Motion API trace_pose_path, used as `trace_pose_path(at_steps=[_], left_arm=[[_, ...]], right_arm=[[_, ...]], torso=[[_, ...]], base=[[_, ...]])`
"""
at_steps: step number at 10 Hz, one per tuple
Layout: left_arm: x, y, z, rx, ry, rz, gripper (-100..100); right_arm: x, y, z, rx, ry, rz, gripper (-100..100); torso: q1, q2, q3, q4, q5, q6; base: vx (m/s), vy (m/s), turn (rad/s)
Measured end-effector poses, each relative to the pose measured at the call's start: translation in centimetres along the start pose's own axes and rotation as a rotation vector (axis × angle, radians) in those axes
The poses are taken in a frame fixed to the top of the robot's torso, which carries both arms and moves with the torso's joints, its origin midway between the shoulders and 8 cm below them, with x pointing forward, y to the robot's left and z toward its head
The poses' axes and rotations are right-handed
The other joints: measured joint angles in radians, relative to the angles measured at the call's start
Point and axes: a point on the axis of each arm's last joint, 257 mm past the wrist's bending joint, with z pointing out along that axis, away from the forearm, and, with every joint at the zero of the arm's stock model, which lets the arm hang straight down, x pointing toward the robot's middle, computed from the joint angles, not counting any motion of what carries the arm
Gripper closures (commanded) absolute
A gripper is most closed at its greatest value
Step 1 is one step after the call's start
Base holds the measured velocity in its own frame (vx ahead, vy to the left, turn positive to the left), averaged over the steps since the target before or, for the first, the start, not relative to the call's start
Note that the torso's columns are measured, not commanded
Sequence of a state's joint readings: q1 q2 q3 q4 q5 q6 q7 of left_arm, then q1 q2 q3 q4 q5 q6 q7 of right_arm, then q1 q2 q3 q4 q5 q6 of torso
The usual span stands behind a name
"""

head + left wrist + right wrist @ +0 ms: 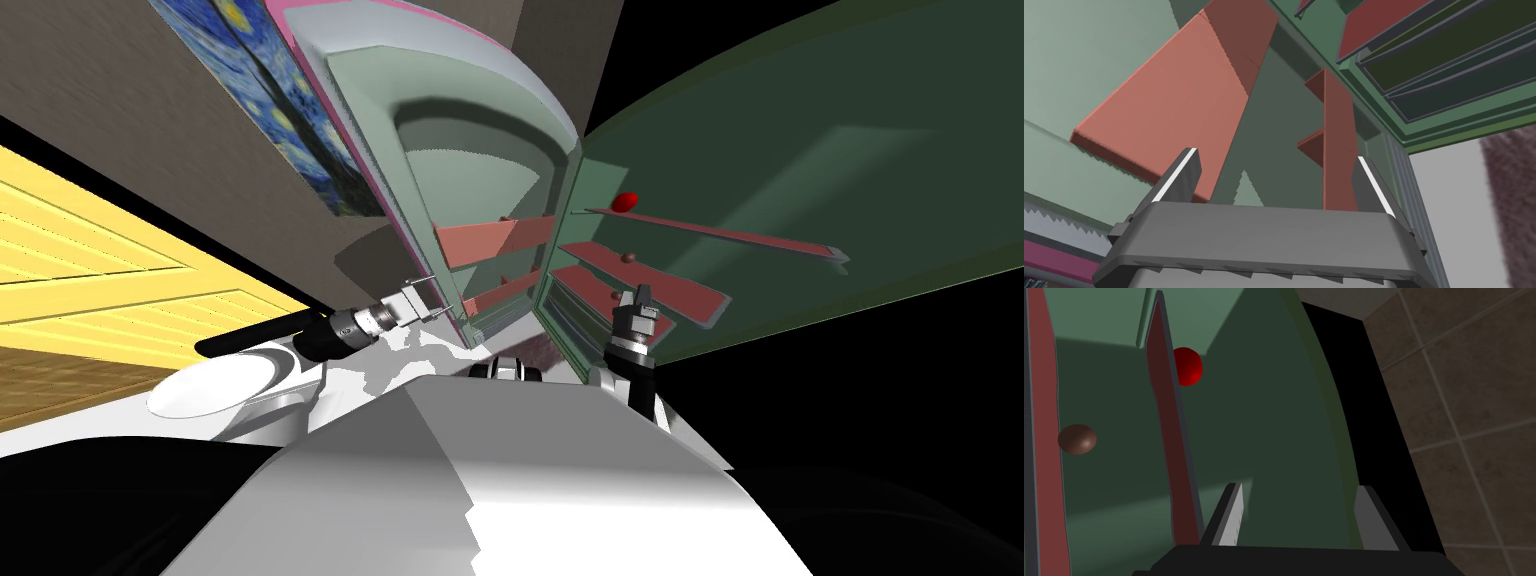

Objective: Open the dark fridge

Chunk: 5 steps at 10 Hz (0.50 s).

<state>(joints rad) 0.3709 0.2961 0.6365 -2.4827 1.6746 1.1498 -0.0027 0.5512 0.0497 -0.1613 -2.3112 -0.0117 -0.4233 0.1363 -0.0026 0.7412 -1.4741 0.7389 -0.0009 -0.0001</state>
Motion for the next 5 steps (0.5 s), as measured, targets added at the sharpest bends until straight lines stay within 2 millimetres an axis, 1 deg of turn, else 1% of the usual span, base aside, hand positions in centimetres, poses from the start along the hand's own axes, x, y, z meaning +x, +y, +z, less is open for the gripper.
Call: trace_pose_path(at_steps=[1,3,4,5], left_arm=[[1.2,0.1,0.0,-0.015,0.022,0.020,-100],[3.1,0.8,0.0,-0.035,0.054,0.059,-100],[3.9,1.0,0.2,-0.042,0.066,0.078,-100],[4.0,1.0,0.2,-0.042,0.067,0.079,-100]], right_arm=[[0.0,0.0,0.0,0.000,0.000,0.000,0],[0.0,0.0,0.0,0.000,0.000,0.000,0],[0.0,0.0,0.0,0.000,0.000,0.000,0],[0.0,0.0,0.0,0.000,0.000,0.000,0]], torso=[[0.000,-0.001,-0.001,0.000,0.000,0.000],[-0.001,-0.003,-0.002,-0.001,0.000,0.000],[0.000,-0.003,-0.002,-0.001,0.000,0.000],[0.001,-0.002,-0.001,-0.001,0.000,0.000]], base=[[0.050,0.087,-0.030],[0.026,0.036,-0.013],[0.009,0.010,-0.003],[0.076,-0.083,-0.007]])
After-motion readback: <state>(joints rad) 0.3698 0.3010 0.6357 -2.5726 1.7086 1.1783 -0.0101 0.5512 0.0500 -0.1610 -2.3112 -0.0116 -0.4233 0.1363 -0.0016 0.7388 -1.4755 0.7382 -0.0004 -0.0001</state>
